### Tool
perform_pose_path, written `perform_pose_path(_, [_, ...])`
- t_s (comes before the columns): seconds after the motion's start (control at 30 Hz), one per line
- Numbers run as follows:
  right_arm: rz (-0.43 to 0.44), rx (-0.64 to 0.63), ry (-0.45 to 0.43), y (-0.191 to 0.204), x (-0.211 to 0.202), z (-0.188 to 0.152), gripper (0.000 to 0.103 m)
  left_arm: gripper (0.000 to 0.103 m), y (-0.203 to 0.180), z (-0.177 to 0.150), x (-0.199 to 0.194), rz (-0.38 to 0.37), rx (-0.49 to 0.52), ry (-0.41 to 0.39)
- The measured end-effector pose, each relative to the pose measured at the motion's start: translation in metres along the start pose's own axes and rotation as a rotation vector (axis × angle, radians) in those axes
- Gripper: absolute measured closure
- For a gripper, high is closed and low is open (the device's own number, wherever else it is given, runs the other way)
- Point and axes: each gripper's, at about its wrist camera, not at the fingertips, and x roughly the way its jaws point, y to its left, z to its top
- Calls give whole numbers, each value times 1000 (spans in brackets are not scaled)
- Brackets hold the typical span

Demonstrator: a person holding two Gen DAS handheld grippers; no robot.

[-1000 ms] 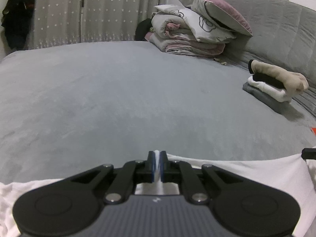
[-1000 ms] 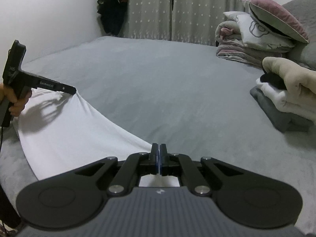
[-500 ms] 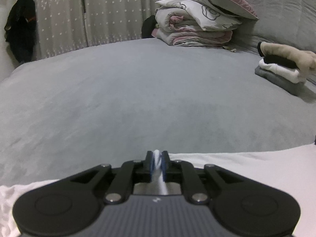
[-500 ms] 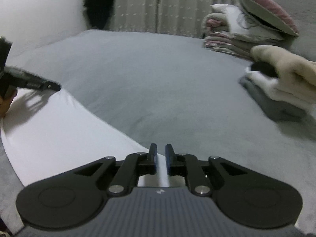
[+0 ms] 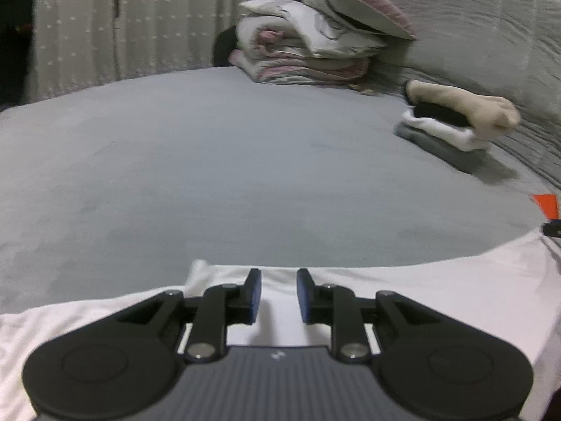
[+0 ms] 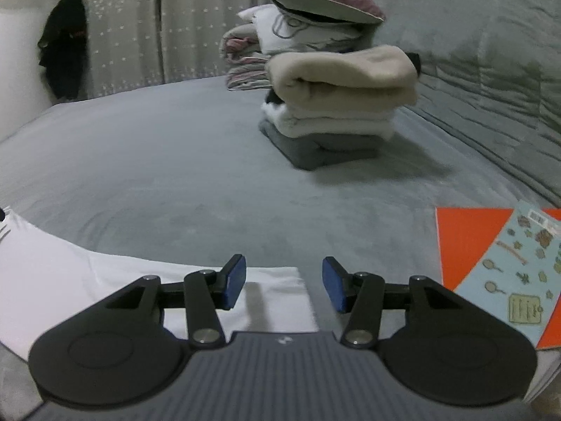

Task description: Fold clothes

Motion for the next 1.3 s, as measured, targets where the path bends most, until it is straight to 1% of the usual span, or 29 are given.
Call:
perform_pose_path(0.03, [4,2,4,-1,1,0,55,81,-5,0,1,-14,6,1])
perform_pose_path(0.17, [24,-22,19,3,3,-1,69,80,-15,-1,6,-32,30,15])
perform_pose_path(0.23, [25,-36,30,5,5,-3,74,80,-19,-2,9,-39,42,22])
perform_pose_path(0.3, [15,-49,35,5,7,-6,85,80,-24,-3,12,-46,54,29])
perform_pose_path(0.33, [12,-54,35,5,7,-7,87,80,-26,-3,13,-50,60,32])
perform_pose_path(0.4, [8,-61,31,4,6,-8,98,80,-31,-4,16,-57,72,40])
perform_pose_path(0.47, [0,-74,17,7,3,-9,98,80,-35,-5,19,-65,84,47])
perform_pose_path(0.67, [-33,-86,-78,8,-8,-4,99,80,-35,-8,21,-69,89,52])
perform_pose_path(0.77, [-39,-87,-66,7,1,-2,99,80,-35,-9,21,-67,92,53])
perform_pose_path(0.9, [-51,-105,9,11,20,-8,98,80,-35,-8,20,-65,90,56])
perform_pose_path(0.97, [-63,-115,10,14,20,-9,97,80,-33,-7,17,-66,83,57])
perform_pose_path(1.03, [-70,-107,6,16,16,-6,88,80,-30,-7,11,-65,76,51])
perform_pose_path(1.1, [-71,-100,-5,19,11,-3,88,80,-24,-7,3,-65,54,43])
perform_pose_path(1.17, [-60,-97,-20,23,7,1,86,77,-16,-8,-5,-62,28,38])
perform_pose_path(1.23, [-33,-91,-30,27,5,5,80,75,-8,-11,-14,-48,6,33])
perform_pose_path(1.27, [-18,-89,-35,30,5,7,70,74,-3,-12,-19,-38,-8,31])
perform_pose_path(1.3, [0,-90,-40,35,4,9,64,73,2,-14,-24,-28,-23,29])
